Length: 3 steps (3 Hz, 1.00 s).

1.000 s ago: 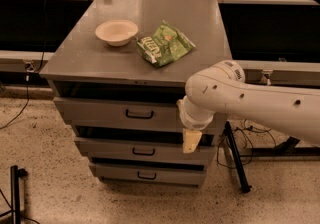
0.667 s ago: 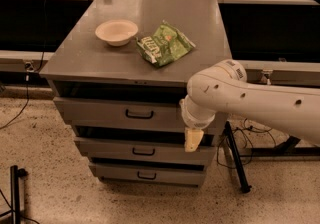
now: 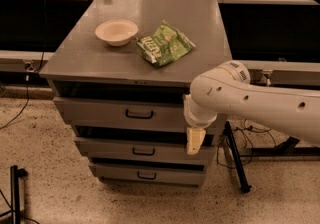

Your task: Open top drawer

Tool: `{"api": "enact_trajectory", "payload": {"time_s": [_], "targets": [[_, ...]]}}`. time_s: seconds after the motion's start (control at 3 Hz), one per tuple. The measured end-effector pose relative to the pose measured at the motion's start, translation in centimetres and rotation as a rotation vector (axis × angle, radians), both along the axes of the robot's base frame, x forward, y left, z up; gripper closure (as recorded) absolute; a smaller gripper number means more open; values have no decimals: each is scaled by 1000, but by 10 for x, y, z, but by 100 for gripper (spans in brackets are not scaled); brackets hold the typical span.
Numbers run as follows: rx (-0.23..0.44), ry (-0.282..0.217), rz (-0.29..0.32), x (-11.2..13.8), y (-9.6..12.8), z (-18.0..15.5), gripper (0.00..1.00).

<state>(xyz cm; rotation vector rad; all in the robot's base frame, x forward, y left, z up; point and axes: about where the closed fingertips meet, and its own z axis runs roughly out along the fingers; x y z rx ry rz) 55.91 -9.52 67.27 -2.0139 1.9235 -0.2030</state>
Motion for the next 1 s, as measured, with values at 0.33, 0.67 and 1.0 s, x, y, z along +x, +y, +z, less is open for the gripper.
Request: {"api": "enact_trajectory", "payload": {"time_s": [0.33, 0.67, 1.0], "targets": [[-5, -14, 2, 2, 3, -3, 0], [-5, -10, 8, 4, 7, -9, 15], [10, 21, 17, 4, 9, -15, 38]]}}
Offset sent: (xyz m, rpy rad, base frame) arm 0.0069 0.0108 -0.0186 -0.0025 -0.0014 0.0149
